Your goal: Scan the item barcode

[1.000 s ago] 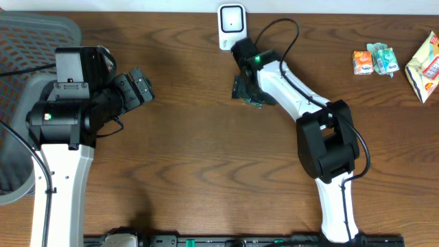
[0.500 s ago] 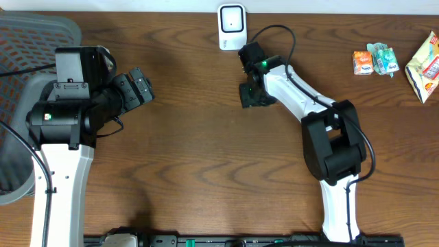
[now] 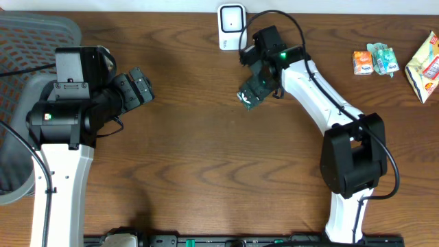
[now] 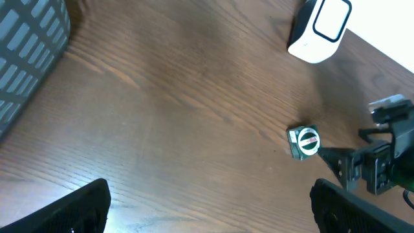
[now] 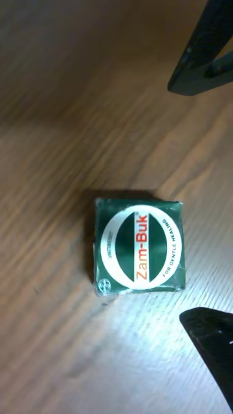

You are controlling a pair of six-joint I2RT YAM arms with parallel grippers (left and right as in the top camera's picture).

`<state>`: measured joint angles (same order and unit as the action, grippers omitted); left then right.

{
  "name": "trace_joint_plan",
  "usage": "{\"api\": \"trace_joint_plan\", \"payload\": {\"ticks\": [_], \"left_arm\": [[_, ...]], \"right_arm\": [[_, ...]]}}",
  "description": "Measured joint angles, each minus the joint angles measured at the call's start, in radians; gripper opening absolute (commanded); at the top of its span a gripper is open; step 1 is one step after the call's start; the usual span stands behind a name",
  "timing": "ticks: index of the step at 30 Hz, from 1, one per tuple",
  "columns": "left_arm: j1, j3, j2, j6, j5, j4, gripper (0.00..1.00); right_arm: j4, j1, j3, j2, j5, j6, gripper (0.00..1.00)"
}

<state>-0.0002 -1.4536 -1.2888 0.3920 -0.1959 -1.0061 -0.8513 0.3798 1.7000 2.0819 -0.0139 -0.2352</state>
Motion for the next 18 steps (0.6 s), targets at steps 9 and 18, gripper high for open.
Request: {"api": "trace_joint_plan", "payload": {"ticks": [9, 18], "left_arm": [[0.0, 0.0, 0.0, 0.0, 0.0, 0.0, 0.98], [0.0, 0.0, 0.0, 0.0, 0.0, 0.0, 0.98]], "right_arm": [[-0.085, 0.006, 0.0, 0.0, 0.023, 0.666, 0.99], [0.003, 0.073, 0.0, 0.023, -0.056, 1.038, 0.99]]}}
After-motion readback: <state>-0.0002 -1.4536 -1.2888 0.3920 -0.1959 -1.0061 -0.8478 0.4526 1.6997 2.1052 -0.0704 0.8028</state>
